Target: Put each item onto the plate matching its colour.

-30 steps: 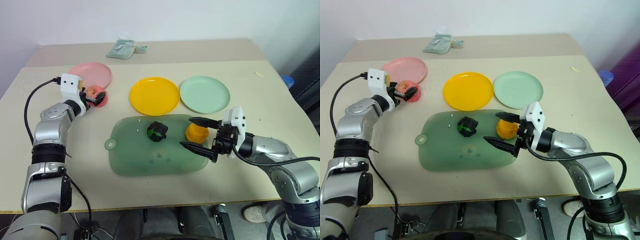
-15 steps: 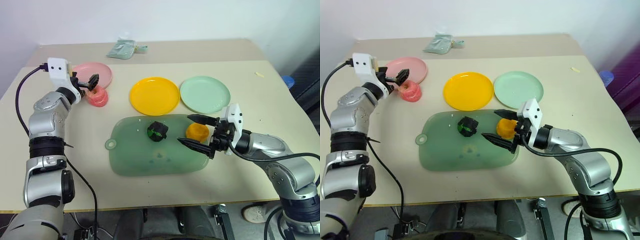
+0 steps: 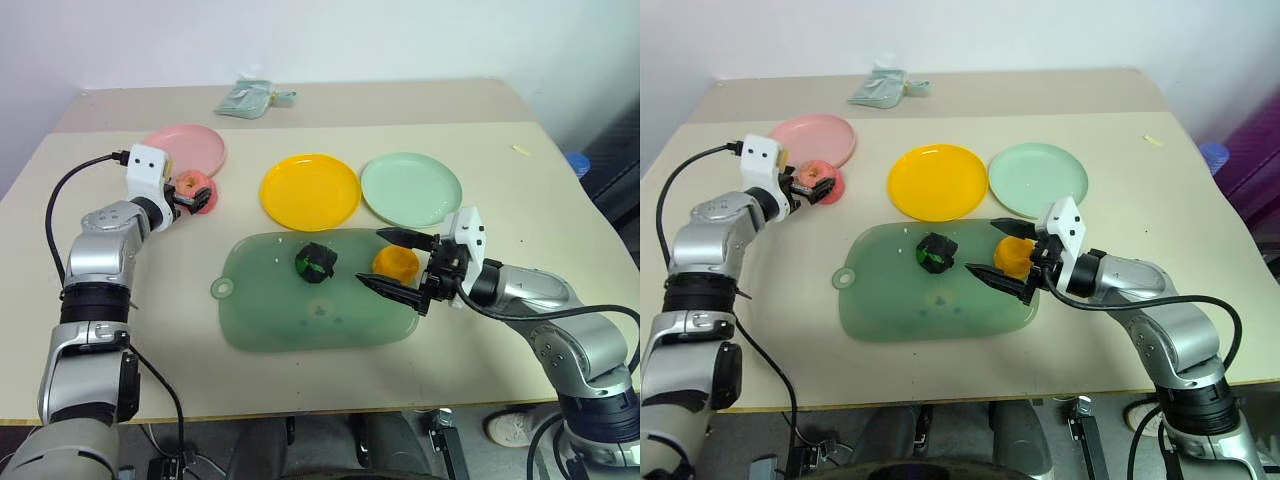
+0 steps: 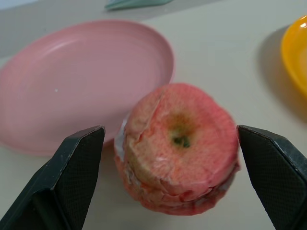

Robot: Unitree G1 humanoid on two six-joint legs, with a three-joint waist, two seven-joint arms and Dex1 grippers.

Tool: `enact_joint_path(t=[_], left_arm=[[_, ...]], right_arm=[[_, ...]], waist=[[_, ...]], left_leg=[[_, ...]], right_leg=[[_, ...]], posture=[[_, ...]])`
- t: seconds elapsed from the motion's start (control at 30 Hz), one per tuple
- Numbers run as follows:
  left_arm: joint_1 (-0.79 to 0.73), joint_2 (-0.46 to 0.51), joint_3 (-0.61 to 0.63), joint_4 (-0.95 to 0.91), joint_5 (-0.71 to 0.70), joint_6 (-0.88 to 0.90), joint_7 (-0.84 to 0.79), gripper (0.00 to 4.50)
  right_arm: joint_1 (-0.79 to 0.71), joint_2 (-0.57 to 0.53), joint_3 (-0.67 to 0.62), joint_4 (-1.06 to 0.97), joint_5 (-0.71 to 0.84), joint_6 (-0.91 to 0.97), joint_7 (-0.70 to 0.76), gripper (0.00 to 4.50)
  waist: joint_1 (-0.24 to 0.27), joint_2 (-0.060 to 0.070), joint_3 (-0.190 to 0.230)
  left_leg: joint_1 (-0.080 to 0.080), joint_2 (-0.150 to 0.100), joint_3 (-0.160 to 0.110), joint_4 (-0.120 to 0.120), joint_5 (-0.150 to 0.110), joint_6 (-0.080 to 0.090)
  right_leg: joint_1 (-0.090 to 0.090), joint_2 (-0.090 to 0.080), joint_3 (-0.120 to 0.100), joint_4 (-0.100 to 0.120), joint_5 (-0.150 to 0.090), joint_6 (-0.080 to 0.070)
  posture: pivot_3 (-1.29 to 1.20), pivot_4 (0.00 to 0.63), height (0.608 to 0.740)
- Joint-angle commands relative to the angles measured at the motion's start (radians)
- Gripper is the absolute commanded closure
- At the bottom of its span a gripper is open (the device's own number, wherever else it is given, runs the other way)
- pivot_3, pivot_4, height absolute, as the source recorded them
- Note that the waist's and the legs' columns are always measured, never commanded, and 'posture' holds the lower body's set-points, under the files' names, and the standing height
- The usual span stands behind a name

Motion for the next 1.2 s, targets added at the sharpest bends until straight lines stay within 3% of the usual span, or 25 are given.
enact_joint_path(t=[0.03,0.1,0.13,0.37,0.63,0.83,0.97,1.2], left_arm=[[-0.028,0.003,0.014,0.008,0.008,-0.017,0.005,0.88],[-0.03,0.0,0.019,0.012,0.003,-0.02,-0.001,1.78],[-0.032,-0.002,0.026,0.004,-0.009,-0.021,-0.01,2.02],[-0.116,-0.019,0.154,-0.01,-0.122,-0.034,0.009,2.04],[-0.34,-0.009,0.157,0.424,-0.011,-0.252,0.241,2.04],[-0.408,-0.013,0.136,0.624,0.017,-0.351,0.238,2.04],[-0.407,-0.013,0.145,0.648,0.01,-0.384,0.228,0.17],[-0.357,-0.007,0.205,0.518,-0.056,-0.484,0.177,0.08]], right_arm=[[-0.011,0.012,-0.007,-0.009,-0.005,-0.027,0.004,0.0],[-0.009,0.014,-0.007,-0.008,-0.01,-0.031,0.005,0.0],[-0.008,0.015,-0.007,-0.007,-0.012,-0.033,0.005,0.0],[-0.004,0.02,-0.01,0.0,-0.024,-0.045,0.009,0.0],[-0.032,0.035,0.005,0.035,-0.046,-0.066,0.027,0.0],[-0.039,0.039,0.001,0.039,-0.054,-0.075,0.022,0.0],[-0.025,0.037,-0.009,0.023,-0.049,-0.072,0.012,0.0],[-0.042,0.032,-0.01,0.006,-0.042,-0.062,-0.003,0.0]], waist=[[0.0,0.0,0.0],[0.0,0.0,0.0],[0.0,0.0,0.0],[0.002,-0.001,0.001],[-0.003,-0.001,0.0],[-0.002,-0.002,0.0],[0.0,-0.002,0.0],[0.0,-0.002,0.0]], left_leg=[[0.0,0.0,0.0,0.0,0.0,0.0],[0.0,0.0,0.0,0.0,0.0,0.0],[0.0,0.0,0.0,0.0,0.0,0.0],[0.0,0.0,-0.001,0.0,0.0,0.0],[0.0,-0.001,0.0,0.0,0.0,0.0],[0.0,-0.002,0.001,0.0,0.0,0.0],[0.0,-0.002,0.0,0.0,0.0,0.0],[-0.001,-0.001,0.0,0.0,0.0,0.0]], right_leg=[[0.0,0.0,0.0,0.0,0.0,0.0],[0.0,0.0,0.0,0.0,0.0,0.0],[0.0,0.0,0.0,0.001,0.0,0.0],[0.0,0.0,0.0,0.001,0.0,0.0],[-0.001,0.0,0.0,0.001,0.0,0.0],[-0.001,0.0,0.0,0.001,0.0,0.0],[-0.001,0.0,0.0,0.001,0.0,0.0],[-0.001,0.0,0.0,0.002,0.0,0.0]], posture=[[0.0,0.15,0.74],[0.0,0.15,0.74],[0.0,0.15,0.74],[0.0,0.15,0.74],[0.0,0.15,0.74],[0.0,0.15,0.74],[0.0,0.15,0.74],[0.0,0.15,0.74]])
